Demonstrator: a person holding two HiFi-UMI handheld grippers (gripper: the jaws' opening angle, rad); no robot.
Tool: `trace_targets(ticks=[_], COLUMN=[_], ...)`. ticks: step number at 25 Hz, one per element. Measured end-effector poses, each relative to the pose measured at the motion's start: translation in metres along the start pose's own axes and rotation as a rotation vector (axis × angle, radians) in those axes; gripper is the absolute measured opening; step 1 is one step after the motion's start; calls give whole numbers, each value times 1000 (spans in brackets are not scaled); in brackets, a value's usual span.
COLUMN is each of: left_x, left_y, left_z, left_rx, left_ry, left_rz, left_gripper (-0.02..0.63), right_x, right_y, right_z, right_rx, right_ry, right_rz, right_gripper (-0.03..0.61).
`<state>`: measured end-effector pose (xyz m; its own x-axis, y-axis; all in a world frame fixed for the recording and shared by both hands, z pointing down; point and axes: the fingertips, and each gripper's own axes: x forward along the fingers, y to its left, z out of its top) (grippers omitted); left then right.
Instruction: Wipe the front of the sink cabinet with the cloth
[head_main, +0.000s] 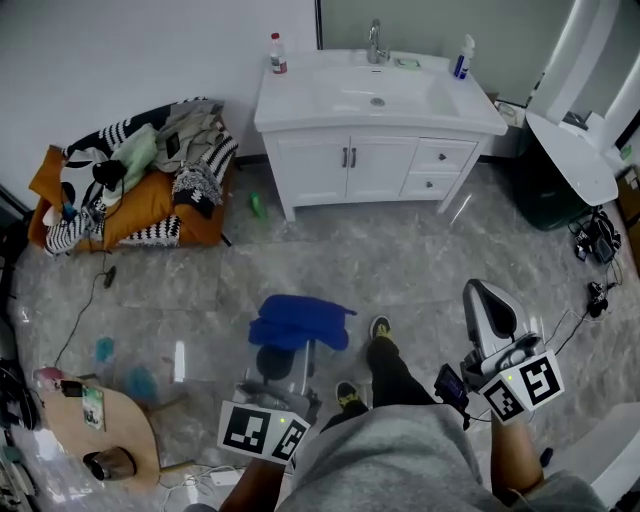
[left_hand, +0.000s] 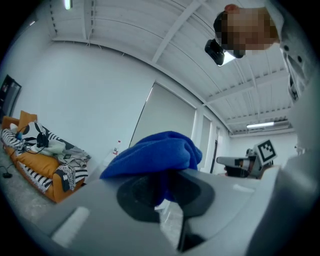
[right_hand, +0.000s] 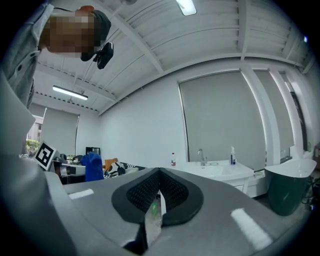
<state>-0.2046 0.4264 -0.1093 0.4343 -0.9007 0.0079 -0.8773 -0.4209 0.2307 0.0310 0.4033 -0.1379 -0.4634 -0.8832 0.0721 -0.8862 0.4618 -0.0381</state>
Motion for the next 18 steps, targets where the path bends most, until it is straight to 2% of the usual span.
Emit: trace_targets(ticks=[9, 18], left_x=[9, 47], left_y=[10, 18], left_z=[8, -4], left_rx=[19, 20], left_ry=[-18, 14], left_rz=[10, 7], left_gripper=[48, 48], right_x=[27, 61], right_y=[3, -10], right_z=[1, -13], right_rx=[-7, -4], right_ry=[-11, 8], right_rz=[35, 78], right_gripper=[-1, -1])
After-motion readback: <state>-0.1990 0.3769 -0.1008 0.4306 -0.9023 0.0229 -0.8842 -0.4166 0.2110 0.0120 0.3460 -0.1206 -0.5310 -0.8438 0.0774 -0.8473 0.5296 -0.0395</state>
